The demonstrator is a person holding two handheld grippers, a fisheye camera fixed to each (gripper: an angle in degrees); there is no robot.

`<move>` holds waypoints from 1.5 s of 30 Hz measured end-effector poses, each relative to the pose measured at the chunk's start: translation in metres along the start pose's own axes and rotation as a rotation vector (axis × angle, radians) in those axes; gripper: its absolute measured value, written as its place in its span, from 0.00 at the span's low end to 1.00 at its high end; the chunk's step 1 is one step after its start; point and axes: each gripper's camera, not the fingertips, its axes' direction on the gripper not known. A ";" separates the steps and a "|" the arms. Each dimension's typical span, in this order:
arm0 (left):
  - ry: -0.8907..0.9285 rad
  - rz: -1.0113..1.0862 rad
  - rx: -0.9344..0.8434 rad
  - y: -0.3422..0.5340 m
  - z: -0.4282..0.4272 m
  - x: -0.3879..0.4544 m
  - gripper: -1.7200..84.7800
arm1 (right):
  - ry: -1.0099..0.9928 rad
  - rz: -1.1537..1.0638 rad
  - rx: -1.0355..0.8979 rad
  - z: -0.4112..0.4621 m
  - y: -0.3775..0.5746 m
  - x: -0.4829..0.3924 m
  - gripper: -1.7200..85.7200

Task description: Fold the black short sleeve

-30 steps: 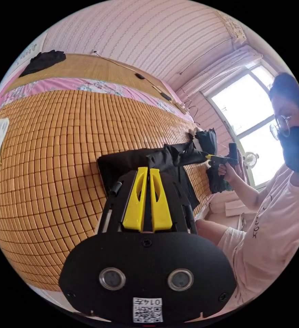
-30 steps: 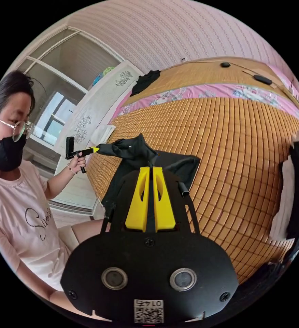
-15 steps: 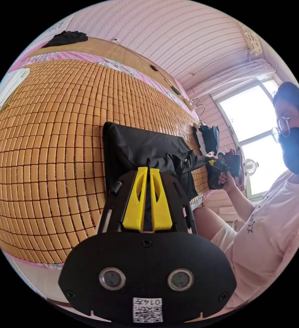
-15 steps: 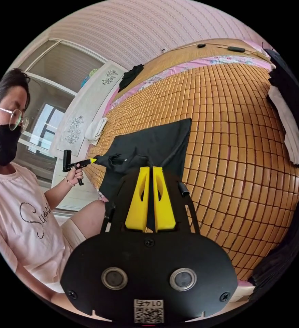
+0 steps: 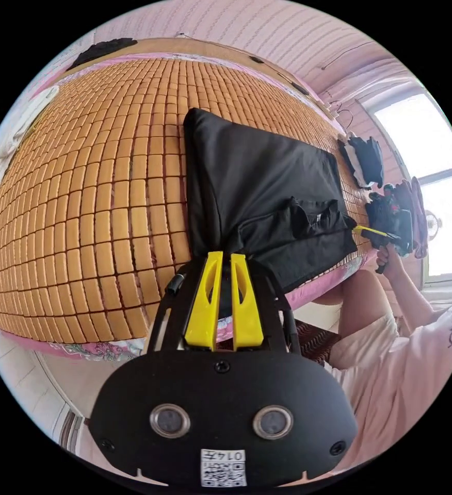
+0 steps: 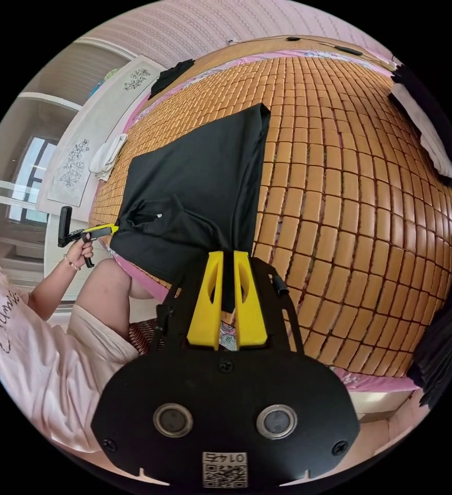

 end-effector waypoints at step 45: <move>-0.064 0.155 0.047 0.085 0.102 0.170 0.09 | 0.302 -0.430 0.045 0.055 0.048 -0.273 0.10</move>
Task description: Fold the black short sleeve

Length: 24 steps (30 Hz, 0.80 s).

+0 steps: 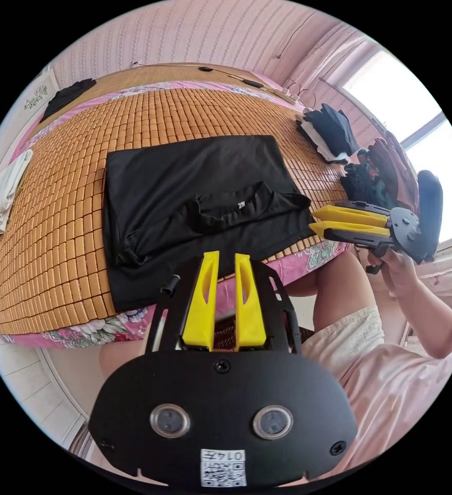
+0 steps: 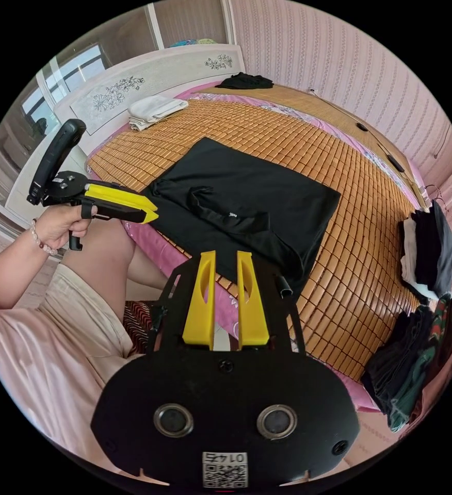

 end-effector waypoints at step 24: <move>-0.032 -0.056 -0.053 -0.052 0.049 -0.092 0.01 | -0.049 -0.030 -0.117 0.075 -0.128 0.024 0.01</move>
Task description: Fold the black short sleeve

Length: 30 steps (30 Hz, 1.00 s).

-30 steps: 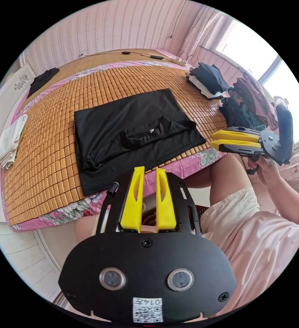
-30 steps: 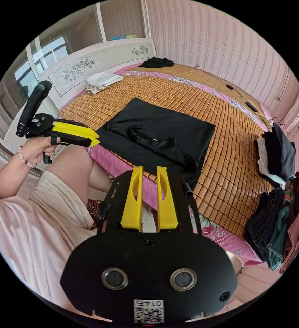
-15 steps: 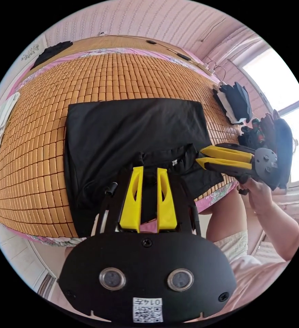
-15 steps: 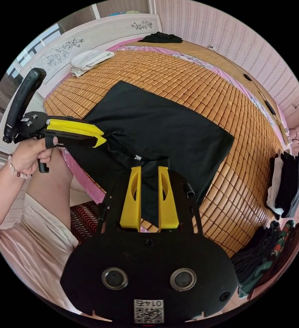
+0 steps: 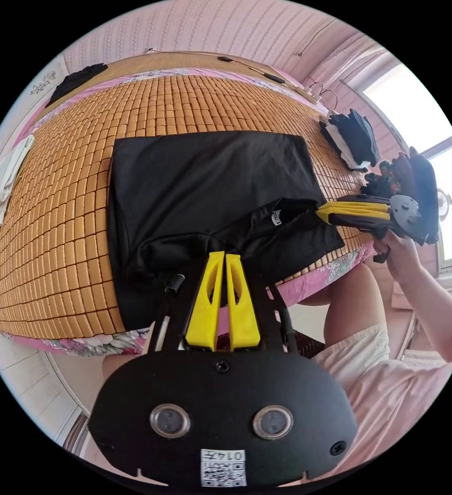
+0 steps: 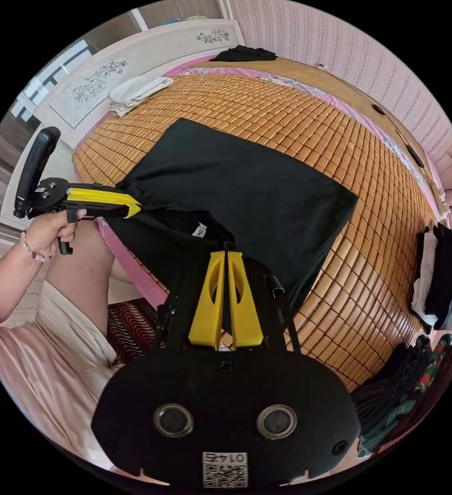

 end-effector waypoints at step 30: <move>-0.089 -0.034 -0.081 -0.004 0.064 -0.067 0.01 | 0.126 -0.112 -0.231 0.087 -0.102 -0.071 0.02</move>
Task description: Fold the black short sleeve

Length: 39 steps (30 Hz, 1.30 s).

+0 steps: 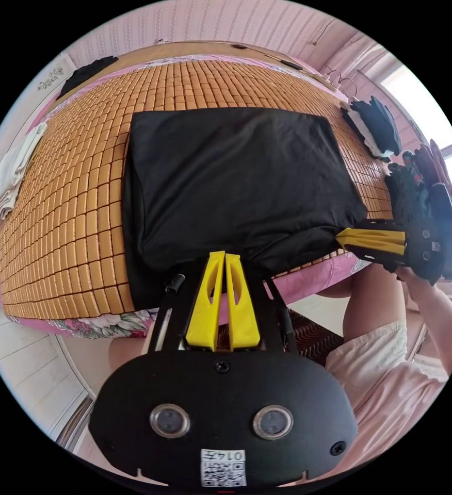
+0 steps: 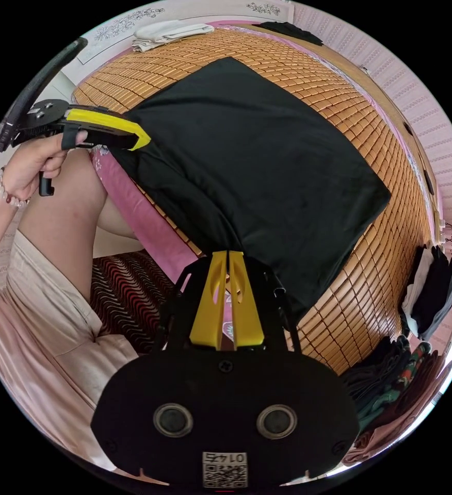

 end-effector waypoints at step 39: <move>0.065 0.378 0.113 0.051 0.119 0.085 0.01 | 0.021 -0.037 -0.212 0.026 -0.258 0.146 0.01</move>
